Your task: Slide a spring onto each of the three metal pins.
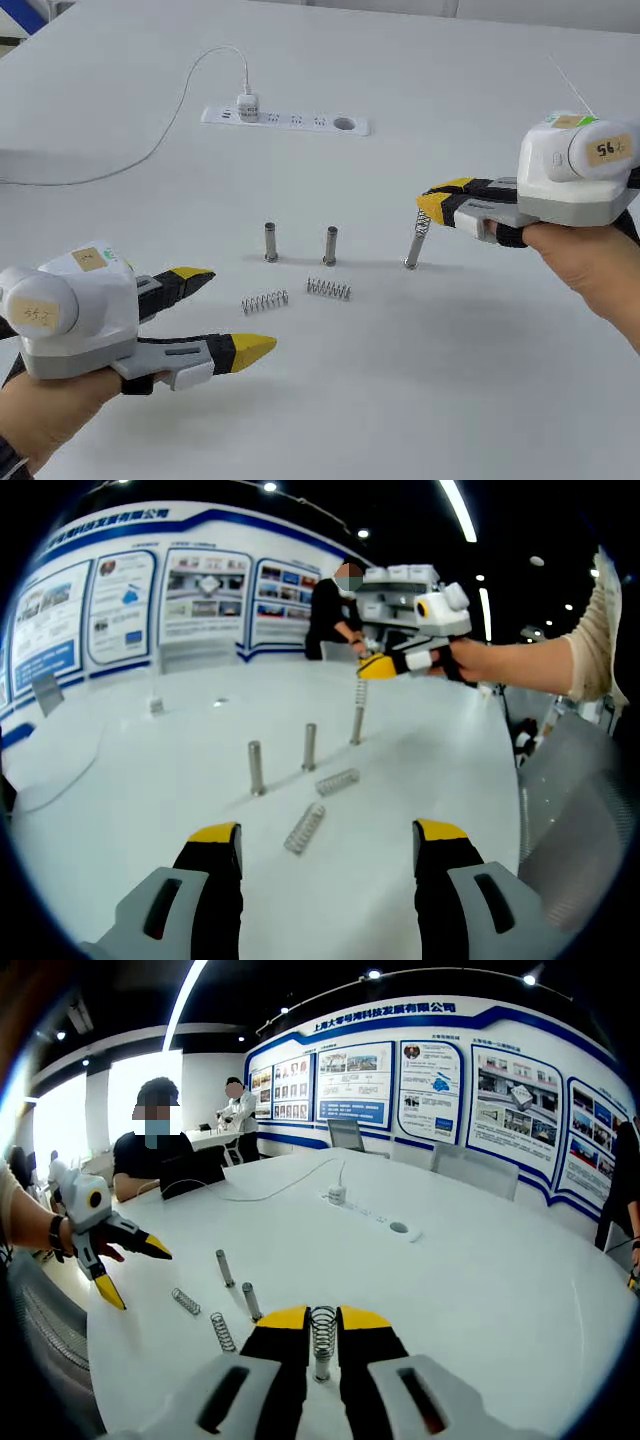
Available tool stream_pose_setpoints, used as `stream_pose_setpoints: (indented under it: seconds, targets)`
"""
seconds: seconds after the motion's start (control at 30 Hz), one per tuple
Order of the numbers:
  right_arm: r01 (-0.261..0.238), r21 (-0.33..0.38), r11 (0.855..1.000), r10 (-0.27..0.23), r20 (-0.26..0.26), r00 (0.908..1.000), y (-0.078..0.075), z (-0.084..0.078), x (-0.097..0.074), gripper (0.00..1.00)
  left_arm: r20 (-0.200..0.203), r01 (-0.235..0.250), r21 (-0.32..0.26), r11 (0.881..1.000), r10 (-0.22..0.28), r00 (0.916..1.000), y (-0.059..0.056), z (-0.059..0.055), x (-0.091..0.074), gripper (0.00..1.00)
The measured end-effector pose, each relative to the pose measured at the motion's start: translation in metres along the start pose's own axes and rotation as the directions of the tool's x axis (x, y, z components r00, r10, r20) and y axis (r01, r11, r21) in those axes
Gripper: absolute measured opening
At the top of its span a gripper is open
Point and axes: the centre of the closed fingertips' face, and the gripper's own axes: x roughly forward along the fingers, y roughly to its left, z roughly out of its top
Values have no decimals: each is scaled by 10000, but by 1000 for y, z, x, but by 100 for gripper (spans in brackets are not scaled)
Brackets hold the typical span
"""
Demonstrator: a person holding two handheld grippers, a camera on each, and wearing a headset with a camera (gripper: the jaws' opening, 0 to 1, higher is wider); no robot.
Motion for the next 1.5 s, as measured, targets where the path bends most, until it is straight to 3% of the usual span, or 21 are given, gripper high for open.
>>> stream_pose_setpoints:
  seconds: [0.63, 1.5]
  targets:
    - [6, 231, 9997, -7, 45, 10000, -1, -13, 5, 12, -56, -19, -52, 10000, 19, 10000, 1, -3, 0, 70]
    - [29, 377, 9993, -14, -410, 9992, 3, -37, 20, 12, -102, -33, -111, 9999, 32, 9999, 1, -5, 1, 70]
